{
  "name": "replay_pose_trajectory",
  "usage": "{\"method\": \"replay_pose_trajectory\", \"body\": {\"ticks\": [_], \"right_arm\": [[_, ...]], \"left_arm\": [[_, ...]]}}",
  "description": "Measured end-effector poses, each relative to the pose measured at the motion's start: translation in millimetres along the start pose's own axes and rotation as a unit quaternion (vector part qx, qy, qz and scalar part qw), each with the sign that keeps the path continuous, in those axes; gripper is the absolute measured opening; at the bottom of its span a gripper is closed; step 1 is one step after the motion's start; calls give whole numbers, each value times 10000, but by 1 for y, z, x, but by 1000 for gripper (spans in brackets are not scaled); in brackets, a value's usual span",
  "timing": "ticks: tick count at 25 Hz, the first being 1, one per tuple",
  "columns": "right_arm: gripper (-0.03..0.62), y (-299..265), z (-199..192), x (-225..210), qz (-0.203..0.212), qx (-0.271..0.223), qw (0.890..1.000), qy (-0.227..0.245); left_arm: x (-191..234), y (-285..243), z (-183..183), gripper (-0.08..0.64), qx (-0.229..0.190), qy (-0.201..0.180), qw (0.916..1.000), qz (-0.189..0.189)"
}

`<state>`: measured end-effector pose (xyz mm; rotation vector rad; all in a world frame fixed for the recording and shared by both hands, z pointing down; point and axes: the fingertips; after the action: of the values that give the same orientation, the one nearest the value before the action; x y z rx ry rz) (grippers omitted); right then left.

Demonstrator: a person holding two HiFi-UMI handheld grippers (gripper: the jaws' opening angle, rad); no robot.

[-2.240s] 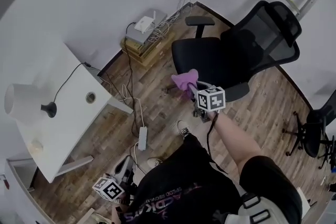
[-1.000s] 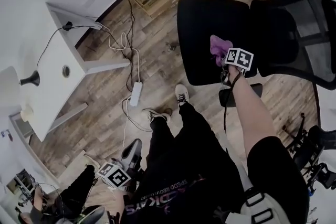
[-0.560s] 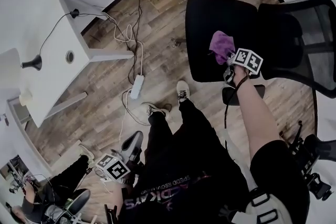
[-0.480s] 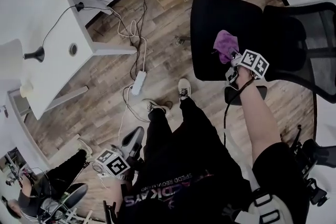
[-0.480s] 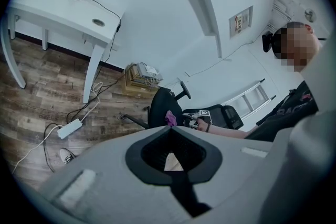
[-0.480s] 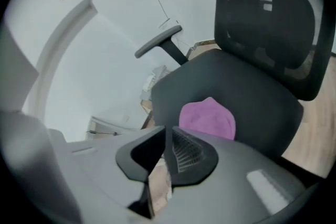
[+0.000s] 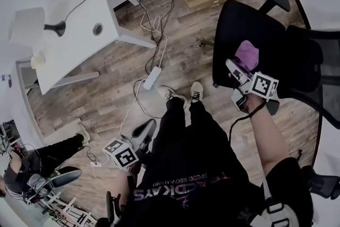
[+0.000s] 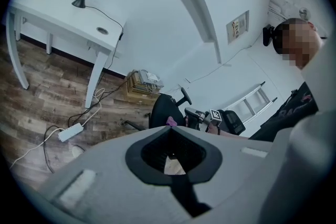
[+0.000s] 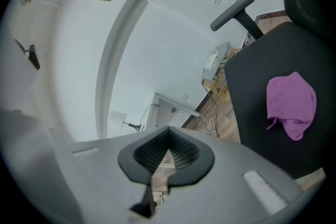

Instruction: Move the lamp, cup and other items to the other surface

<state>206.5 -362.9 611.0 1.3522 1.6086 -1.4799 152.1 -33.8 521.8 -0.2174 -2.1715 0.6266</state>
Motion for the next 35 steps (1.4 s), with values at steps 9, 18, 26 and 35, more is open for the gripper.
{"method": "replay_pose_trajectory", "body": {"ticks": [9,18,26,35], "right_arm": [[6,-31,-33,11,-107,541,9984,-123],[6,-80,-88,85,671,958,9930,142],[6,-126,-202,193,1237,1021,9854,569],[6,-155,-342,302,1219,1465,9633,1890]], "left_arm": [[33,28,-21,3,-321,873,9946,454],[54,76,-34,3,-271,395,9977,479],[137,161,-8,3,-491,179,9985,138],[187,216,22,3,-868,-159,9952,-421]]}}
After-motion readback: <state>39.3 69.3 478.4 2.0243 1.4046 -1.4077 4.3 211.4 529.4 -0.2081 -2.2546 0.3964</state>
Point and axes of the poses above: the fingertips, and each gripper's own axes: y backward along the fingers, x to its left, z out of its top, and after that the axes turned 7 degrees about -y, right-handed
